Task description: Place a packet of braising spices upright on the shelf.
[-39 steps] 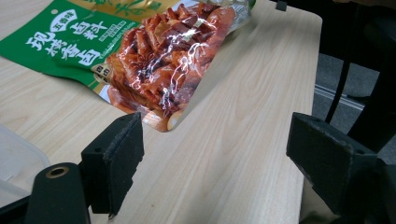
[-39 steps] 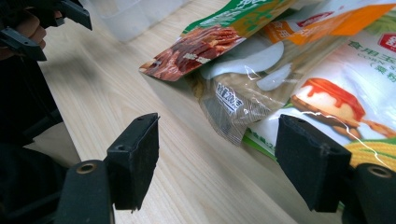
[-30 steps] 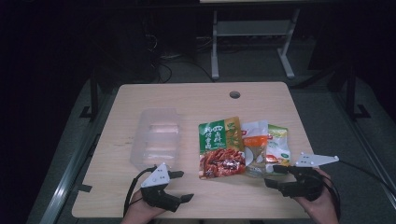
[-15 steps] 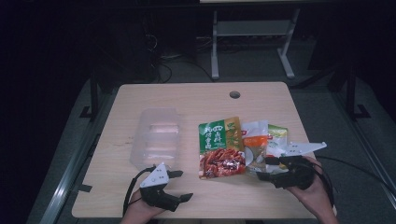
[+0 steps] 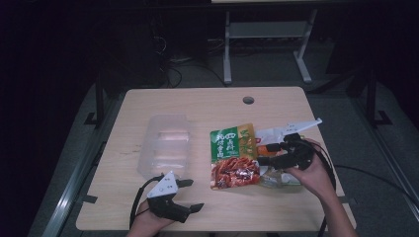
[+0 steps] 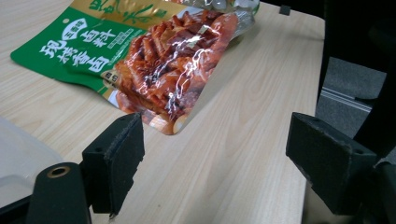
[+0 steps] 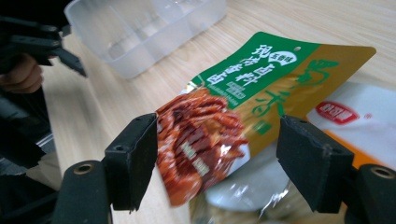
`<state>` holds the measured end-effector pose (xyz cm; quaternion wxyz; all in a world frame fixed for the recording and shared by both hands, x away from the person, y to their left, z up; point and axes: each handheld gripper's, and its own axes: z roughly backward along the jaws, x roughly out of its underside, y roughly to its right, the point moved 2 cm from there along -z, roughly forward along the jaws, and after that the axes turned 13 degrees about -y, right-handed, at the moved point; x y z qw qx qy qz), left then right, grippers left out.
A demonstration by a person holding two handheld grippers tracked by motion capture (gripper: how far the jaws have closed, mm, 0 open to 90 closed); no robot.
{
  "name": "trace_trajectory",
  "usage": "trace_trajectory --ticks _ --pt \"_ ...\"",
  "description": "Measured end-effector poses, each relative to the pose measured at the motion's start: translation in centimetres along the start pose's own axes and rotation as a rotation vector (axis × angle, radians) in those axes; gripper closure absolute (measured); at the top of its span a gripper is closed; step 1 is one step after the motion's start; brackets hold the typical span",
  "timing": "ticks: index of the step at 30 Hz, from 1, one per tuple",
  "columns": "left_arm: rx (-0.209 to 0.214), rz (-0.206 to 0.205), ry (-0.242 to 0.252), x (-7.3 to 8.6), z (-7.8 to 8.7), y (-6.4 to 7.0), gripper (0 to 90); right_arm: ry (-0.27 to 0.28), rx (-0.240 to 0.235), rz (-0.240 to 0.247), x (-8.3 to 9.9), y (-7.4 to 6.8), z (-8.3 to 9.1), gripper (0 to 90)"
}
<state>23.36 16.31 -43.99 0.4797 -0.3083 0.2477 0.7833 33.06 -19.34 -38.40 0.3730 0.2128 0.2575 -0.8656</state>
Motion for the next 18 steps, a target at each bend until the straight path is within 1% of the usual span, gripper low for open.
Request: trace_trajectory --ticks 1,2,3,4,5,6,7,9,10,12,13,14,15,18 --pt "0.0 0.0 0.0 0.0 0.0 0.0 19.2 0.0 0.0 0.0 0.0 0.0 0.0 28.9" --pt "-0.002 -0.004 -0.001 0.0 0.0 0.1 19.2 -0.015 0.006 -0.002 -0.9 0.6 -0.3 28.9" --pt "-0.006 -0.009 0.0 -0.1 0.0 0.1 19.2 -0.015 0.006 -0.002 -0.9 0.6 -0.3 28.9" --pt "-0.006 -0.009 0.002 -0.1 0.0 0.1 19.2 -0.018 -0.004 -0.015 -1.3 0.9 -0.5 29.1" --pt "-0.005 -0.006 0.003 -0.1 0.0 0.1 19.2 -0.028 -0.008 -0.028 -2.0 1.5 -0.9 29.5" --pt "-0.003 0.004 0.009 -0.1 0.0 0.1 19.2 -0.035 -0.005 -0.034 -2.3 1.8 -1.1 29.6" --pt "-0.006 -0.003 -0.002 -0.1 0.0 0.0 19.2 -0.042 -0.005 -0.044 -2.7 2.1 -1.4 29.8" --pt "-0.012 -0.005 0.002 -0.2 0.0 0.0 19.3 -0.064 -0.003 -0.06 -3.3 2.7 -2.0 30.2" --pt "-0.012 -0.005 0.002 -0.2 0.0 0.0 19.5 -0.064 -0.003 -0.06 -3.3 2.7 -2.0 30.2" --pt "-0.012 -0.005 0.003 -0.2 0.0 0.1 19.7 -0.092 0.0 -0.08 -4.0 3.3 -2.7 30.6" --pt "-0.011 -0.007 0.002 -0.2 0.0 0.0 19.9 -0.118 0.015 -0.109 -4.5 3.9 -3.5 32.1" --pt "-0.009 -0.005 0.002 -0.2 0.0 0.0 19.9 -0.118 0.015 -0.109 -4.5 3.9 -3.5 32.1" --pt "-0.007 0.004 0.006 -0.2 0.0 -0.1 20.0 -0.121 0.02 -0.112 -4.6 4.2 -3.9 33.3" --pt "-0.006 0.009 0.009 -0.2 0.1 -0.3 20.0 -0.157 0.015 -0.159 -5.0 5.3 -5.0 33.3"
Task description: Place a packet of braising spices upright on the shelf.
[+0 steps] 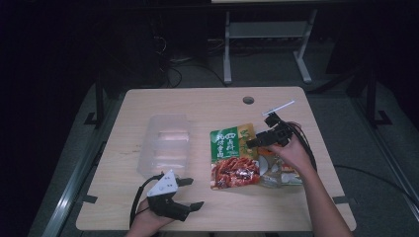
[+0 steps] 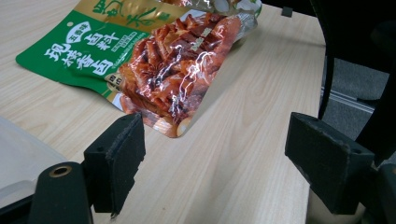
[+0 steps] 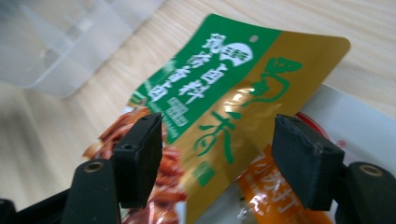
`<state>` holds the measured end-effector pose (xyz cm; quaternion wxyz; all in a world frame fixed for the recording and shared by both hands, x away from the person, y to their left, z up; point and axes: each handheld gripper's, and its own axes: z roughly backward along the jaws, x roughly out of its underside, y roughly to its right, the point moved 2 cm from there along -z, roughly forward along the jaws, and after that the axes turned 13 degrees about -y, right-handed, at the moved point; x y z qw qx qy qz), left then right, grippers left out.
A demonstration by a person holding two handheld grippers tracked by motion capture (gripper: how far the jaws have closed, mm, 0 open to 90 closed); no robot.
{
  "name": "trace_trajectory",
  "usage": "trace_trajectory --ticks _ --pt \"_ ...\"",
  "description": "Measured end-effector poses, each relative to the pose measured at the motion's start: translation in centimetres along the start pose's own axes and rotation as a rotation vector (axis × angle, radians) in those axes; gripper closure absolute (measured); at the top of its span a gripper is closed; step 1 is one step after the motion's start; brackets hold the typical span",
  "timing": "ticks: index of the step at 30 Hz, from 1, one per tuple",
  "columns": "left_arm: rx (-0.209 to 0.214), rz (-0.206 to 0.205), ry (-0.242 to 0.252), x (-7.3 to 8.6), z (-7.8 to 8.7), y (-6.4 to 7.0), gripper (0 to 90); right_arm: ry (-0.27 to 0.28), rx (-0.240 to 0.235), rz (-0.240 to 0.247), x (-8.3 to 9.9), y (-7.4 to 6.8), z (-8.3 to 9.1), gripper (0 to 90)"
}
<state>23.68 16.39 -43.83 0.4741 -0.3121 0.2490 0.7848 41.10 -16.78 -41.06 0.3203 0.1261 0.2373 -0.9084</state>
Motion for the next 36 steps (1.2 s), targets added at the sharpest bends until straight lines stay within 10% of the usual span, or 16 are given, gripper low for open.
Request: trace_trajectory --ticks 16,24,27,36 --pt "0.009 -0.011 -0.01 -0.2 -0.3 0.4 20.0 -0.076 -0.01 -0.135 -1.0 2.5 -2.3 42.2" --pt "0.015 -0.01 -0.015 -0.2 -0.5 0.3 20.0 -0.121 -0.033 -0.156 -0.9 2.6 -3.1 74.3" --pt "0.016 0.003 -0.015 -0.2 -0.5 0.1 20.0 -0.105 -0.075 -0.146 -0.9 2.5 -2.8 88.2" --pt "0.008 0.013 -0.012 -0.8 -0.8 0.1 21.2 -0.022 -0.098 -0.074 -0.6 0.9 -1.2 90.0"
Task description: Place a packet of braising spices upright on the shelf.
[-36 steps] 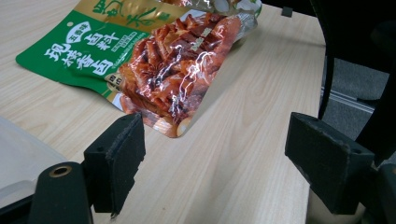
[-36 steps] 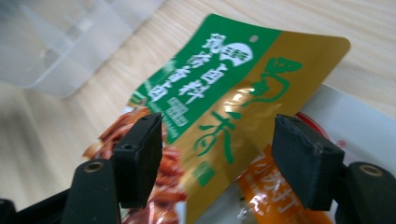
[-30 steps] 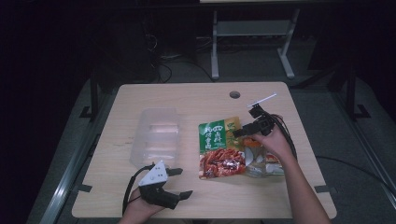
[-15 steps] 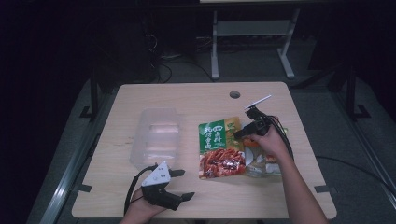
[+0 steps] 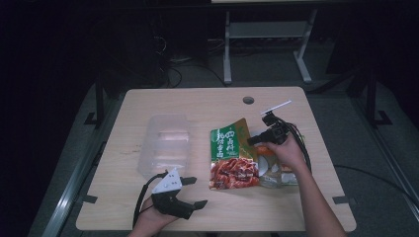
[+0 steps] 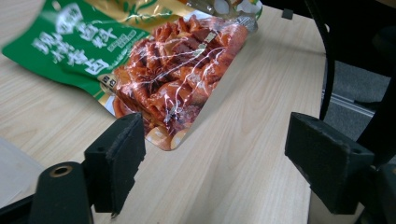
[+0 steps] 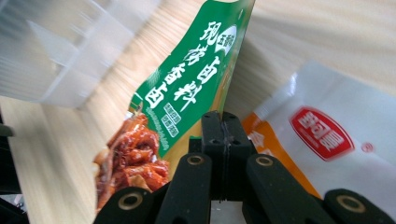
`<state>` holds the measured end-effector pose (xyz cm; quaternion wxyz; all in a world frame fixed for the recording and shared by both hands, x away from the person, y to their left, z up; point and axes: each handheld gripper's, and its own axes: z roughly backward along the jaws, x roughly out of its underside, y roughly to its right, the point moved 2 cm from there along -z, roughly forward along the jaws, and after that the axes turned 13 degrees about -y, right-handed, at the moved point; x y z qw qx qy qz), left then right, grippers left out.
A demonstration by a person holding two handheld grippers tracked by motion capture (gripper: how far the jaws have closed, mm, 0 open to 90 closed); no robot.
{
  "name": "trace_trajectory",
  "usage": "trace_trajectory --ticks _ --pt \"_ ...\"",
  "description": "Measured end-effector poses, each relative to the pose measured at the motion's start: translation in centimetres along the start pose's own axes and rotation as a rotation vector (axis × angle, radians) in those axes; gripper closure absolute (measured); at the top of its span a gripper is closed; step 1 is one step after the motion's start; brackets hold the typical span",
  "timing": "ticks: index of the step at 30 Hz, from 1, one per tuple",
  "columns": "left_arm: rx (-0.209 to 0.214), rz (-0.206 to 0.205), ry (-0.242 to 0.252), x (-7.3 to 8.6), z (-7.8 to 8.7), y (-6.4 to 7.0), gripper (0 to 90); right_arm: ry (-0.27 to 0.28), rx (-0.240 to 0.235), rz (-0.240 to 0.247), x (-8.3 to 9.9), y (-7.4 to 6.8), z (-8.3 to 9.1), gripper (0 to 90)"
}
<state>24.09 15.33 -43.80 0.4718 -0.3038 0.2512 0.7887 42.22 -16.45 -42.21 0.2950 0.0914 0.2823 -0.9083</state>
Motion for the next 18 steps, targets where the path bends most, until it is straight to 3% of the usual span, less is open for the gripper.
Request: trace_trajectory --ticks 4,8,9,14,17,18 --pt "-0.001 -0.011 -0.019 -0.6 -0.1 0.2 24.6 0.042 -0.003 0.039 0.2 -0.9 0.7 90.0" --pt "-0.009 -0.003 -0.003 -1.5 -0.1 0.0 24.2 0.091 -0.006 0.086 0.7 -2.3 1.9 90.0" --pt "-0.011 0.003 0.005 -1.8 -0.2 -0.1 23.7 0.119 0.0 0.114 1.0 -3.0 2.6 90.0" --pt "-0.022 0.048 0.031 -3.5 -1.2 -0.9 22.0 0.17 0.015 0.158 1.7 -4.4 4.0 90.0" --pt "0.013 0.085 0.032 -4.4 -2.0 -1.5 20.0 0.204 0.037 0.188 2.2 -5.1 4.8 90.0" --pt "0.004 0.085 0.035 -4.7 -2.3 -1.6 19.6 0.213 0.049 0.198 2.4 -5.2 5.0 90.0"
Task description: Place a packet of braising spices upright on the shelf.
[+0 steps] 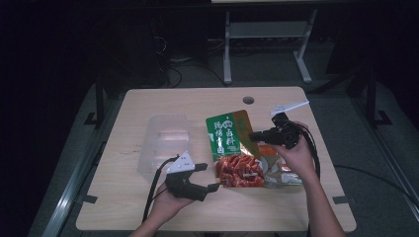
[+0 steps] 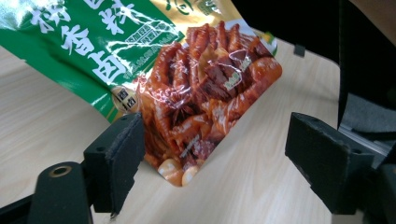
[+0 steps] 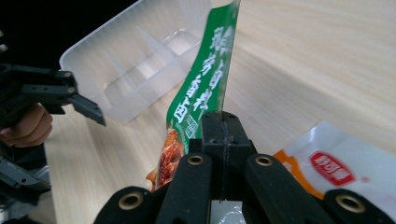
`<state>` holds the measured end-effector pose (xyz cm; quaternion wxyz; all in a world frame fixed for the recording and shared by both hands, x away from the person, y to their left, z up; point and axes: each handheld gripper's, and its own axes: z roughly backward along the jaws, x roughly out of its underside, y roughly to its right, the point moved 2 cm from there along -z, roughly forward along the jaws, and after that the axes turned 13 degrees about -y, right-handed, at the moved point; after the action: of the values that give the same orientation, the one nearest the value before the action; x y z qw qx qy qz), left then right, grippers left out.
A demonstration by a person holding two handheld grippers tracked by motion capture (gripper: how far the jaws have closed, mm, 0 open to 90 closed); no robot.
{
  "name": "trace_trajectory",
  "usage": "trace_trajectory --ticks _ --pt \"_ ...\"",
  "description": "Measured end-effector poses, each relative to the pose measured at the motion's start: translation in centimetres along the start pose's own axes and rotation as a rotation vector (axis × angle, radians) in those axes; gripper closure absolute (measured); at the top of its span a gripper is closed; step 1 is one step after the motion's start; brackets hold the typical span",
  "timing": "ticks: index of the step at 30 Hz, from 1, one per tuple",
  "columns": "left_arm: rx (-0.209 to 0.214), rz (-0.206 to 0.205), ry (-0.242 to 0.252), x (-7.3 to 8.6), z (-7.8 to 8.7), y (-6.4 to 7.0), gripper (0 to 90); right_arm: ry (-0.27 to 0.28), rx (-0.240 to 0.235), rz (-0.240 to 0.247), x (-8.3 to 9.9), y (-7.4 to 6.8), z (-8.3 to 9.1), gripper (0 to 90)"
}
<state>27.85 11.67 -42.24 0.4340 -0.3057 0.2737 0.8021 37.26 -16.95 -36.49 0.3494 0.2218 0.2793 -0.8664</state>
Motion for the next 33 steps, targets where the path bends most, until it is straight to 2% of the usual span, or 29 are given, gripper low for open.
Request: trace_trajectory --ticks 2,4,5,7,9,11,12,13,14,17,18,19,20,21,22,23,25,26,27,29,30,33 --pt "-0.024 0.013 -0.005 -0.5 -0.7 -0.5 19.2 0.018 0.011 0.015 0.1 -0.1 0.5 90.0" --pt "-0.035 0.043 0.006 -1.0 -1.4 -1.1 18.3 0.027 0.018 0.025 0.2 0.0 0.8 90.0" --pt "-0.046 0.062 0.014 -1.2 -1.8 -1.3 18.3 0.034 0.016 0.029 0.3 0.0 0.9 90.0" --pt "-0.043 0.105 0.021 -1.6 -2.8 -1.9 18.3 0.045 0.011 0.034 0.4 0.1 1.2 90.0" --pt "-0.079 0.127 0.006 -1.9 -3.8 -2.6 18.4 0.047 0.011 0.046 0.6 0.1 1.5 90.0" --pt "-0.078 0.16 -0.009 -2.1 -4.7 -3.3 19.3 0.052 0.012 0.06 0.7 0.0 1.8 90.0" --pt "-0.07 0.186 -0.005 -2.2 -5.2 -3.5 19.8 0.059 0.014 0.069 0.8 0.0 1.9 90.0" --pt "-0.025 0.239 -0.016 -2.3 -5.9 -4.3 21.6 0.067 0.004 0.079 0.9 -0.1 2.2 90.0" --pt "-0.025 0.239 -0.016 -2.3 -5.9 -4.3 22.1 0.067 0.004 0.079 0.9 -0.1 2.2 90.0" --pt "0.007 0.292 -0.014 -2.7 -6.9 -4.6 26.9 0.073 -0.004 0.102 1.1 -0.2 2.5 90.0" --pt "0.022 0.295 -0.003 -3.5 -7.5 -3.9 30.6 0.071 -0.004 0.109 1.2 -0.1 2.7 90.0" --pt "0.022 0.295 -0.003 -3.5 -7.5 -3.9 36.3 0.071 -0.004 0.109 1.2 -0.1 2.7 90.0" --pt "0.0 0.283 -0.008 -3.9 -7.8 -3.6 36.3 0.072 -0.007 0.106 1.3 0.0 2.7 90.0" --pt "0.0 0.294 -0.015 -4.1 -8.0 -3.6 39.2 0.066 -0.006 0.102 1.4 0.2 2.8 90.0" --pt "0.015 0.319 -0.003 -4.2 -8.1 -3.7 46.7 0.064 0.003 0.102 1.5 0.3 2.9 90.0" --pt "0.022 0.329 0.012 -4.3 -8.0 -3.8 46.7 0.064 0.003 0.102 1.5 0.3 2.9 90.0" --pt "0.042 0.358 0.038 -4.4 -7.8 -3.9 60.3 0.06 0.011 0.093 1.8 0.6 3.0 90.0" --pt "0.047 0.357 0.039 -4.4 -7.7 -3.9 69.1 0.069 0.007 0.085 2.1 0.9 2.9 90.0" --pt "0.05 0.36 0.044 -4.4 -7.7 -3.9 73.1 0.072 0.001 0.08 2.3 1.2 2.9 90.0" --pt "0.052 0.353 0.053 -4.5 -7.6 -3.7 79.9 0.077 -0.007 0.071 2.4 1.4 2.9 90.0" --pt "0.026 0.317 0.063 -4.6 -7.4 -3.3 81.7 0.085 -0.015 0.058 2.6 1.7 3.1 90.0" --pt "0.011 0.295 0.077 -4.7 -7.1 -2.9 83.4 0.089 -0.012 0.051 2.8 2.0 3.3 90.0"
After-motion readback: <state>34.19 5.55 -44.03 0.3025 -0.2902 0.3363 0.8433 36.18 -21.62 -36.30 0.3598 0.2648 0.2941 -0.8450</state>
